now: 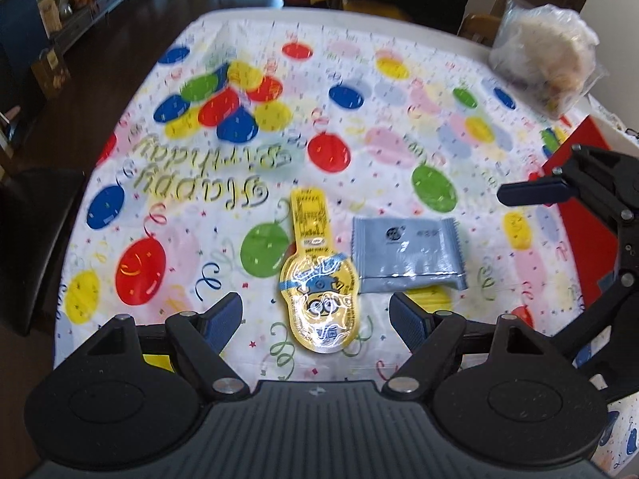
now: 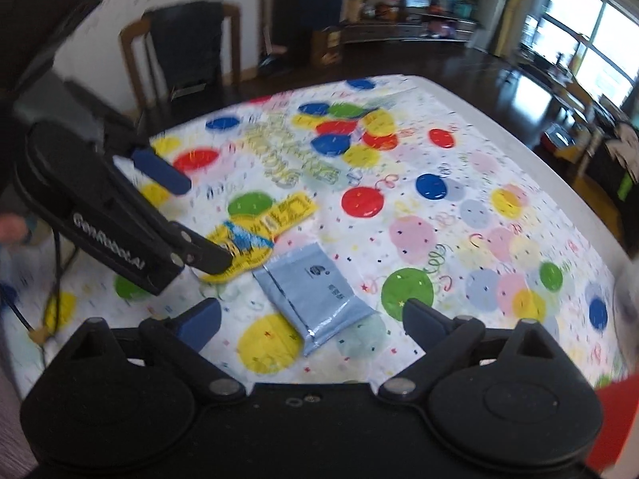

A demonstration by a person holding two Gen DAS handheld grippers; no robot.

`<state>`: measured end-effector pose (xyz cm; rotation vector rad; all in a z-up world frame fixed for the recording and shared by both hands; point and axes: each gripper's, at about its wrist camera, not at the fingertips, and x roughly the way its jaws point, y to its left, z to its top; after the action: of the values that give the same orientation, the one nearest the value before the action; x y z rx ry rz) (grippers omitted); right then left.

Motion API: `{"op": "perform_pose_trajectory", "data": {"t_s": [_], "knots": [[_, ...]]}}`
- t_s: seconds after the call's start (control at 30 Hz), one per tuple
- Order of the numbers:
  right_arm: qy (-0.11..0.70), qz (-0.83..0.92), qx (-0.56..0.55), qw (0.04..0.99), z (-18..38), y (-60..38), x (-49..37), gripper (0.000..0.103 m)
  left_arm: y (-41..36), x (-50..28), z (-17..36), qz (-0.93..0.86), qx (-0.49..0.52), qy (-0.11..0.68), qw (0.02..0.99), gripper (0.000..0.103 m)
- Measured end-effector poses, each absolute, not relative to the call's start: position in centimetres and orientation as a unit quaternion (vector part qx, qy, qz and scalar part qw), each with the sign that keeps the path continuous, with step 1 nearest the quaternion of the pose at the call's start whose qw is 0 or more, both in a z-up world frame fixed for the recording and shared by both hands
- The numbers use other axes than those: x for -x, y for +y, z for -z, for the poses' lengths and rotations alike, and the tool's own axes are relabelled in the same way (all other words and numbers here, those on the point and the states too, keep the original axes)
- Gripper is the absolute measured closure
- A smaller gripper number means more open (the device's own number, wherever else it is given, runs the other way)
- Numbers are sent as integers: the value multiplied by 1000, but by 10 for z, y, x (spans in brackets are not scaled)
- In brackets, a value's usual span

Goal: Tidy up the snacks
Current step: 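Grasp the yellow Minion candy with the left tool while the right tool grasps the blue-grey sachet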

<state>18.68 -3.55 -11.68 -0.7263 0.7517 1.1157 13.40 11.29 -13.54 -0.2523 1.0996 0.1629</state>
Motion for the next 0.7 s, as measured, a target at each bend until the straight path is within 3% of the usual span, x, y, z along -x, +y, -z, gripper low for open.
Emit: {"op": "perform_pose_trajectory", "data": {"t_s": [0.17, 0.6, 0.7], "knots": [[343, -516, 354, 701, 138, -22, -203, 19, 114, -144, 149, -76, 123, 536, 832, 22], [368, -535, 338, 682, 156, -11, -218, 37, 111, -154, 162, -78, 105, 544, 829, 24], [369, -533, 336, 683, 155, -13, -217, 40, 109, -155, 161, -83, 95, 543, 830, 30]]}}
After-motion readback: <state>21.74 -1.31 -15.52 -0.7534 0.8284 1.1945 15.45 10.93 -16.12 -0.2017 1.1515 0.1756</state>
